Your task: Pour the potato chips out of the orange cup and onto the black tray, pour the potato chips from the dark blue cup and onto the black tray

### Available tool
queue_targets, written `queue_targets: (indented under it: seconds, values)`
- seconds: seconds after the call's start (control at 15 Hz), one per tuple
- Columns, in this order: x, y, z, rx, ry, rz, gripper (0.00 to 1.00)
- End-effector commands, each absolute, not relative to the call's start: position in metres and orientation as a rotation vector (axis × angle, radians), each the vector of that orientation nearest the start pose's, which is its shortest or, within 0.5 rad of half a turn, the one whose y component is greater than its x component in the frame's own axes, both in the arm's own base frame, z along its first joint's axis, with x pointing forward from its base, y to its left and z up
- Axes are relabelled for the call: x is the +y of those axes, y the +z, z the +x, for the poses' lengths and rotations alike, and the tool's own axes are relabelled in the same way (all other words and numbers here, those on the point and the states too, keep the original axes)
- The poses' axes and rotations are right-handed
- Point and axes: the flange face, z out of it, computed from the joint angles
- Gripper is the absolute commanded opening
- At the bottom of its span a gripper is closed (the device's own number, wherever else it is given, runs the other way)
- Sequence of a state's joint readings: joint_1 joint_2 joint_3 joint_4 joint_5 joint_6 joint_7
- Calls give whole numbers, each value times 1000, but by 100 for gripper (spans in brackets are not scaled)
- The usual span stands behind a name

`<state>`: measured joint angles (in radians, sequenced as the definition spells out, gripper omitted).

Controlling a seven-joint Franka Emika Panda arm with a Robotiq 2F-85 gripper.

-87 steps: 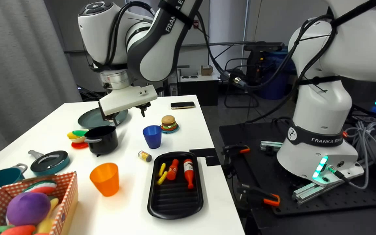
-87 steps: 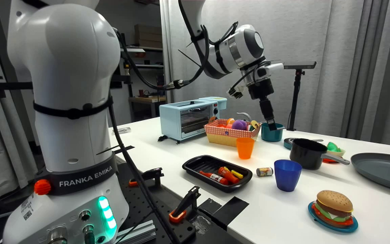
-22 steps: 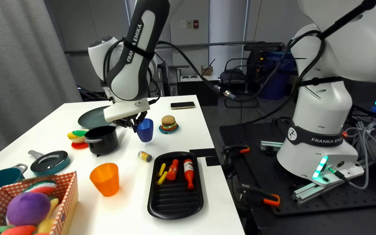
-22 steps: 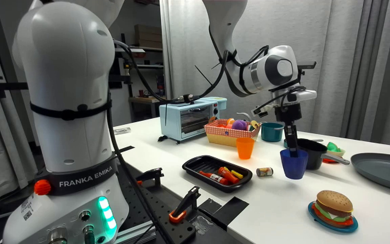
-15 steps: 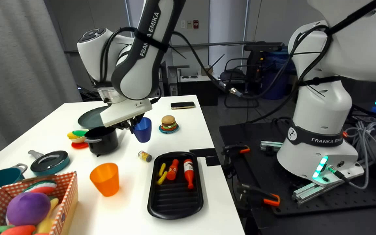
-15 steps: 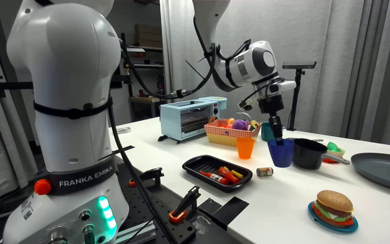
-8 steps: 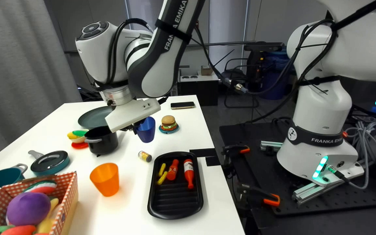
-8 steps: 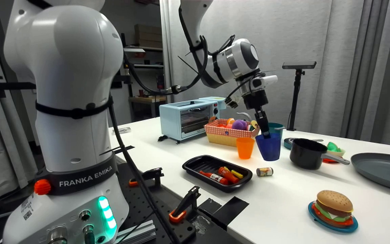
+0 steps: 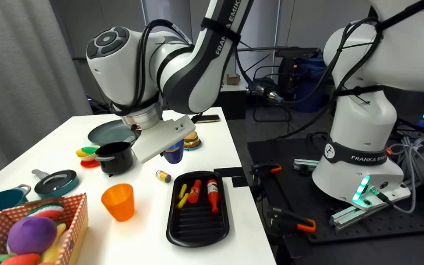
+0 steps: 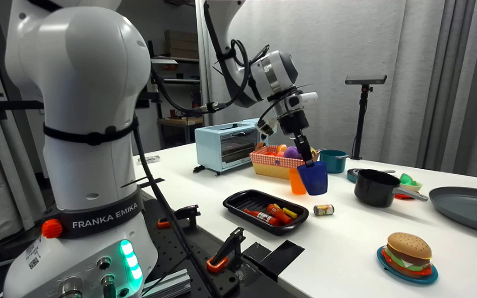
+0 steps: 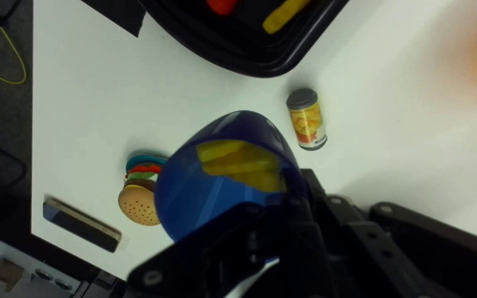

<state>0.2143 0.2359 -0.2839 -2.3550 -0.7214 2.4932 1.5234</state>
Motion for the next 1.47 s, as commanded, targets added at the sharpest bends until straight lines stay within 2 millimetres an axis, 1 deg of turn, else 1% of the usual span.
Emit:
queue_targets:
  seconds: [0.0,0.27,0.53,0.8,1.0,1.2,1.4]
  values:
    - [-22,226,490,1653,-508,-3215,1]
    - [-15,222,486,1605,-607,-3363,1]
    - [-13,221,484,1544,-793,-3531,1]
    - [-11,218,483,1414,-996,-3715,1]
    - [-6,214,483,1294,-1139,-3815,1]
    - [4,209,482,1177,-1384,-3858,1]
    - [8,205,483,1141,-1598,-3826,1]
